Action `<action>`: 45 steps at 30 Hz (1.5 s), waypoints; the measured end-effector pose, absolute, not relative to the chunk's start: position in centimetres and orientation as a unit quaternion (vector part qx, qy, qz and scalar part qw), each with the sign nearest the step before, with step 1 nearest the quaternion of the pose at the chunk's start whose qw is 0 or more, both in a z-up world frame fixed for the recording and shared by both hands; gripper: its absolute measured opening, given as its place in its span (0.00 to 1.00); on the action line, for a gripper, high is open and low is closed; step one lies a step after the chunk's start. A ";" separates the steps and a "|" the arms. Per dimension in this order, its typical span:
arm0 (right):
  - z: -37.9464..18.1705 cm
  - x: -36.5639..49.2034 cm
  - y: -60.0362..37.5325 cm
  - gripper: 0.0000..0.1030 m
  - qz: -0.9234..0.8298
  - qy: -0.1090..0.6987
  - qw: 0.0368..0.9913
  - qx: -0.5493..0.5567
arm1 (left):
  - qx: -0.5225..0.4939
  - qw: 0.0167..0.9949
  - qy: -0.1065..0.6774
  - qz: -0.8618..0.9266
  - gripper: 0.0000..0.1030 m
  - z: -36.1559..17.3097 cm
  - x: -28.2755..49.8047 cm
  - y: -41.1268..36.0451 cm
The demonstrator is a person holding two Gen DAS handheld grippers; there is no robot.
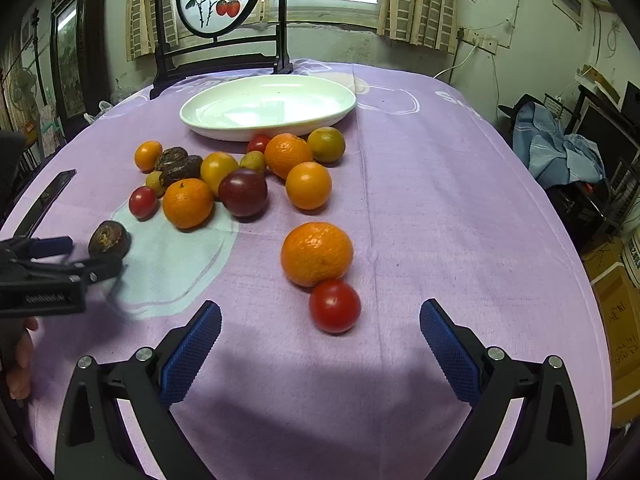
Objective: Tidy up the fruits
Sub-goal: 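Grasp the dark brown fruit with the left tool while the right tool grasps a red cherry tomato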
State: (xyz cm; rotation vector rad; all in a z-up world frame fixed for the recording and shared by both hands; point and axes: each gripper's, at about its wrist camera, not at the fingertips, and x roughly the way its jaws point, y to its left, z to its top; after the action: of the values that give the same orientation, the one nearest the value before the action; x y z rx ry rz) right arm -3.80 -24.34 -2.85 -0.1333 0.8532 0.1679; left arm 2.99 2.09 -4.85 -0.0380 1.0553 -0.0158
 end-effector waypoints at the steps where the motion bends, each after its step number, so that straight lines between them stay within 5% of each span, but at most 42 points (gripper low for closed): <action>1: -2.9 -3.7 -24.4 0.97 0.081 0.414 0.905 -0.064 | -0.015 0.865 0.501 -0.007 0.95 -4.9 3.3 1.8; 3: -3.0 -3.5 -24.6 0.97 0.078 0.417 0.903 -0.065 | -0.013 0.870 0.492 -0.017 0.84 -4.8 3.6 1.0; 6: -3.2 -3.3 -25.0 0.97 0.071 0.422 0.901 -0.067 | 0.012 0.881 0.473 -0.022 0.39 -4.4 3.7 0.0; 20: -4.7 -0.7 -24.0 0.97 0.071 0.463 0.879 -0.089 | -0.028 0.884 0.466 -0.028 0.39 -2.8 1.4 2.2; 31: -4.7 -1.6 -25.1 0.70 0.103 0.470 0.874 -0.068 | -0.036 0.878 0.476 -0.042 0.39 -3.5 0.7 2.5; 36: -4.3 -1.3 -25.0 0.33 0.116 0.468 0.875 -0.046 | -0.035 0.879 0.474 -0.044 0.39 -3.3 0.3 2.6; 45: -2.9 -2.9 -26.4 0.28 0.118 0.464 0.878 -0.025 | -0.030 0.880 0.472 -0.053 0.39 -2.4 0.0 2.9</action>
State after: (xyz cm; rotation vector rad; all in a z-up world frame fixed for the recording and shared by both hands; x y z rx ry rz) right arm -2.88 -26.35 -2.93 -0.0528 0.9669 0.2465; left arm -0.03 2.87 -2.36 -0.0634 0.9828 -0.1104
